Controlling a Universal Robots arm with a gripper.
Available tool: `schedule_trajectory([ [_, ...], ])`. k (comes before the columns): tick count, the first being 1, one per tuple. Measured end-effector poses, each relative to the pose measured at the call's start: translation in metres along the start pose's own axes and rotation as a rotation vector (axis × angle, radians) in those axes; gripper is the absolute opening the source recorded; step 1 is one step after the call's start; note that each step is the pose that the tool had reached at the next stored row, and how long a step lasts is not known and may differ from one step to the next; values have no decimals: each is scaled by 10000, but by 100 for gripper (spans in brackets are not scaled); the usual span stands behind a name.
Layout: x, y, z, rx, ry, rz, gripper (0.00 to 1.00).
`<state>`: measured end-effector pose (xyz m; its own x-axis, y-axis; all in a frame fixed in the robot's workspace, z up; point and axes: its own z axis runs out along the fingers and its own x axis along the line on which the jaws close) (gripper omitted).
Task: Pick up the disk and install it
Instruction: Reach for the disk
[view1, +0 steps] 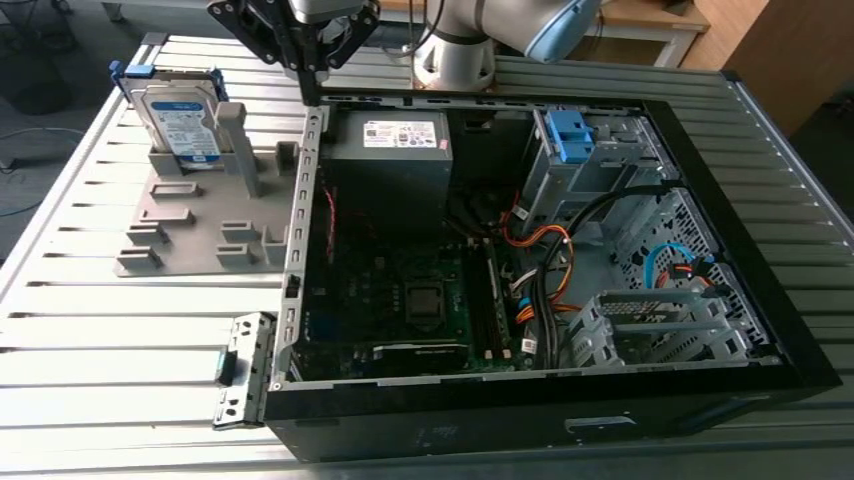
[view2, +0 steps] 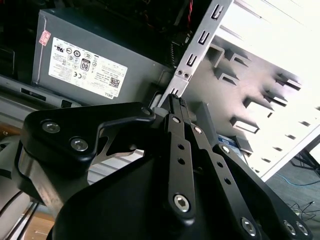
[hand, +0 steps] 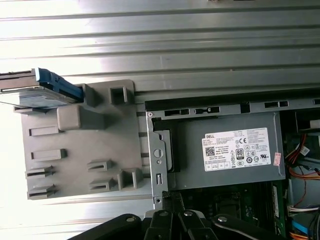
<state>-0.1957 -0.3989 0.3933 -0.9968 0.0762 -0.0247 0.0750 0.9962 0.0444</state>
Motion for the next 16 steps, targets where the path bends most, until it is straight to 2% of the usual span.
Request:
schedule_trajectory([
  [16, 147, -11, -4, 1, 1, 1, 11],
])
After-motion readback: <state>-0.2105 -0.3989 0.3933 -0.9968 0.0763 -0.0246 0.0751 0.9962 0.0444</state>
